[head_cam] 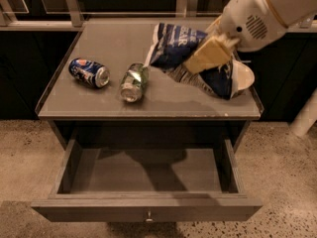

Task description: Place blue chip bag into top drawer

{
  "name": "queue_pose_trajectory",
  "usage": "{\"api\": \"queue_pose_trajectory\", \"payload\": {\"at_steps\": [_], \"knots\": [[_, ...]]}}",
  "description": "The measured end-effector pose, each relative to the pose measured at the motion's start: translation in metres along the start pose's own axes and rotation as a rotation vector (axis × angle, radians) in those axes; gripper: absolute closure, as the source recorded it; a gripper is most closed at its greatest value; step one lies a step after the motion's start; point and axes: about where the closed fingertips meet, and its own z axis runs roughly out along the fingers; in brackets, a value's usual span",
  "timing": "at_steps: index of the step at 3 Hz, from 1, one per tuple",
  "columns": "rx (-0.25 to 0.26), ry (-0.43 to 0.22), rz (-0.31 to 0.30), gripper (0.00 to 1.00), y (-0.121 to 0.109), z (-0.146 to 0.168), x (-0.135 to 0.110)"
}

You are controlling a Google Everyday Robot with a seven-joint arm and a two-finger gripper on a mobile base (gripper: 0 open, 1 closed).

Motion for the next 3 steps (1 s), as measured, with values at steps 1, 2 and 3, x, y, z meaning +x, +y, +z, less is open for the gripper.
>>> {"api": "queue_pose_trajectory", "payload": {"at_steps": [1, 2, 3], "knots": [[0.005, -0.006, 0.092, 1.00, 0.035, 0.008, 0.032], [-0.008, -0.006, 0.184, 1.00, 0.047, 0.039, 0.079], [-0.004, 0.000, 0.247, 1.00, 0.050, 0.072, 0.118]]}}
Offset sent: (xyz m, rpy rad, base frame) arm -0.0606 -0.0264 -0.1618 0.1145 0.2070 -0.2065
